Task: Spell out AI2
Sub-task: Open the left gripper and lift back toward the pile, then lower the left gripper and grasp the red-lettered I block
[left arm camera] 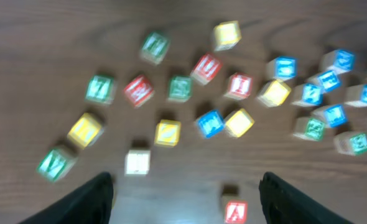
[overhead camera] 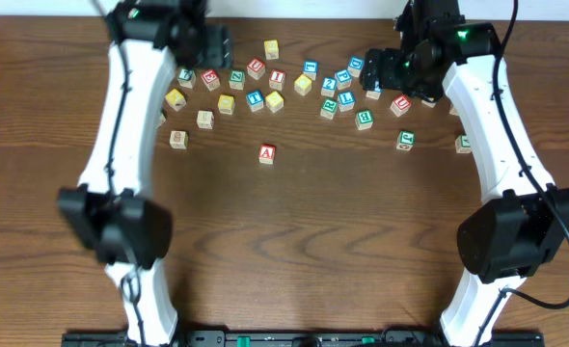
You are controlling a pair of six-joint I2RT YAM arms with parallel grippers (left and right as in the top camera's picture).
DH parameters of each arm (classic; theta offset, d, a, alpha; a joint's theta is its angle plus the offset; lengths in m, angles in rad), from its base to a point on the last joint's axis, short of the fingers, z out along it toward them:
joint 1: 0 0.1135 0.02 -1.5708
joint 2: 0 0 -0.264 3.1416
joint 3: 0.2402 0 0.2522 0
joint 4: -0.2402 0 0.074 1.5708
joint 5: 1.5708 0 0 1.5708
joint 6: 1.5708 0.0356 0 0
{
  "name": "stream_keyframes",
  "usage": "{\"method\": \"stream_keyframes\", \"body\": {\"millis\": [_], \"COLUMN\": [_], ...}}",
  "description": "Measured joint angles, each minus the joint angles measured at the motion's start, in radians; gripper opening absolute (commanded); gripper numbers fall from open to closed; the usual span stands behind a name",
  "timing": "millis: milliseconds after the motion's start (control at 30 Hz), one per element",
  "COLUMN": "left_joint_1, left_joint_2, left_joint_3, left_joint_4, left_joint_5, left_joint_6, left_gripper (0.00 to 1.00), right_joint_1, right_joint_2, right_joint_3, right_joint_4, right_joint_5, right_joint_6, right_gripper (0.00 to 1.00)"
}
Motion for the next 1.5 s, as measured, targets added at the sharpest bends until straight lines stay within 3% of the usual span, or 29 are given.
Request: {"method": "stream_keyframes", "body": {"millis": [200, 467, 533, 967, 1500], "left_joint_1": [-0.092, -0.182, -0.192, -0.194, -0.191], "left_joint_2": [0.246, 0.458, 0.486, 0.530, 0.604], "left_joint_3": [0.285, 0.297, 0.297, 0.297, 0.297], "left_joint_4": [-0.045, 0.025, 0.046, 0.200, 0.233], "left_joint_5": [0.007, -0.054, -0.063, -0.096, -0.180], "left_joint_6": [0.031, 0.069, 0.082, 0.090, 0.053], "left_gripper": [0.63, 0.57, 0.52, 0.52, 0.51], "right_joint_1": [0.000, 0.000, 0.000, 0.000, 0.000], "right_joint_2": [0.000, 0.000, 0.000, 0.000, 0.000], "right_joint_3": [0.002, 0.002, 0.002, 0.002, 0.002], "right_joint_4": [-0.039, -0.084, -0.094, -0.114, -0.121], "right_joint_5": [0.001, 0.019, 0.025, 0.029, 0.031], "right_joint_6": [-0.005, -0.019, -0.023, -0.038, -0.040], "right_gripper": [0.99, 0.99, 0.99, 0.99, 0.99]}}
